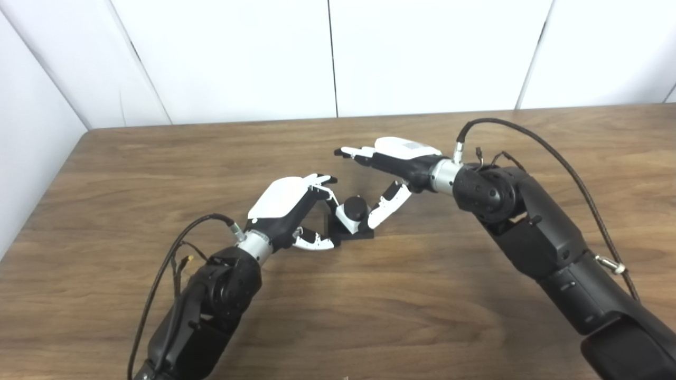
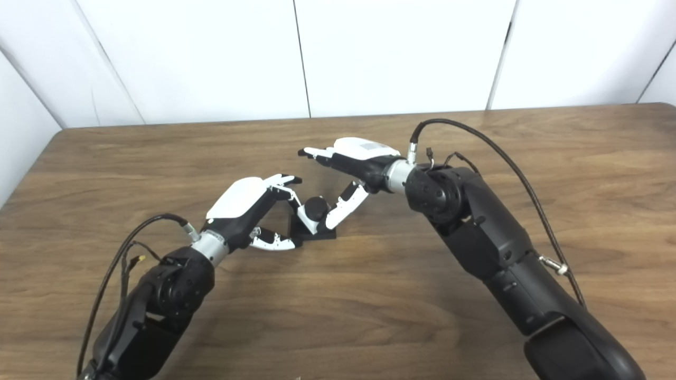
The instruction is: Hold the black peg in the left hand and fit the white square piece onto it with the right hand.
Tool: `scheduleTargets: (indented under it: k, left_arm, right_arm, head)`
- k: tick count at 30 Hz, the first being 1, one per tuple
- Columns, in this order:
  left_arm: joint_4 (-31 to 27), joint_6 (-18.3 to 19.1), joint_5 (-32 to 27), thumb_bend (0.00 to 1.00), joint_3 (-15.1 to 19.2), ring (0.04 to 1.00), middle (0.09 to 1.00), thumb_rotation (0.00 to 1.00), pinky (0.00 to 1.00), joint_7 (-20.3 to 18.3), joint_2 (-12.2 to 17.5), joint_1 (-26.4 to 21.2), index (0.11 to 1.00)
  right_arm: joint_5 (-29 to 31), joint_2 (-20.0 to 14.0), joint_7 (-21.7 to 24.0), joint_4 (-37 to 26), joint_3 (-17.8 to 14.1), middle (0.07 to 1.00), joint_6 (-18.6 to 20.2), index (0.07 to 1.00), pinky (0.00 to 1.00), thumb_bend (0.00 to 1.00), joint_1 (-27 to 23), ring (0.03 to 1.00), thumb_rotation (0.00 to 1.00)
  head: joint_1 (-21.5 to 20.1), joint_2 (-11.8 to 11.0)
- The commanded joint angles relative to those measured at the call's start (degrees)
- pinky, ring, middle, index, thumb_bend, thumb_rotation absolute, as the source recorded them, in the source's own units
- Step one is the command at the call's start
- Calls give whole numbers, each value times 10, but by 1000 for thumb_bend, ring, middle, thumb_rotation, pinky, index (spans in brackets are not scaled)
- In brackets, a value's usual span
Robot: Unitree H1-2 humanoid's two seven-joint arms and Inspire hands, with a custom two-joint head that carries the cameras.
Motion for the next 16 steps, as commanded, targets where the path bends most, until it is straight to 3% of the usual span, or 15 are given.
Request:
scheduleTargets:
  k: [1, 9, 16]
  left_arm:
    - [9, 10, 9, 520, -5, 961, 921, 82, 933, -19, 12, 0, 495]
    - [14, 3, 7, 520, -1, 959, 917, 81, 934, -13, 14, 0, 495]
    - [20, -3, 32, 520, -4, 945, 905, 82, 908, 1, 20, -2, 495]
  right_arm:
    - [7, -10, -10, -23, -22, 969, 9, 1000, 991, 1000, -32, 991, 439]
    - [23, -19, -44, -35, -66, 940, -2, 959, 863, 863, -18, 955, 386]
    - [25, -39, -62, -38, -83, 902, 0, 936, 815, 832, -3, 923, 371]
  head:
    - [0, 0]
    - [-8, -2]
    - [-20, -4]
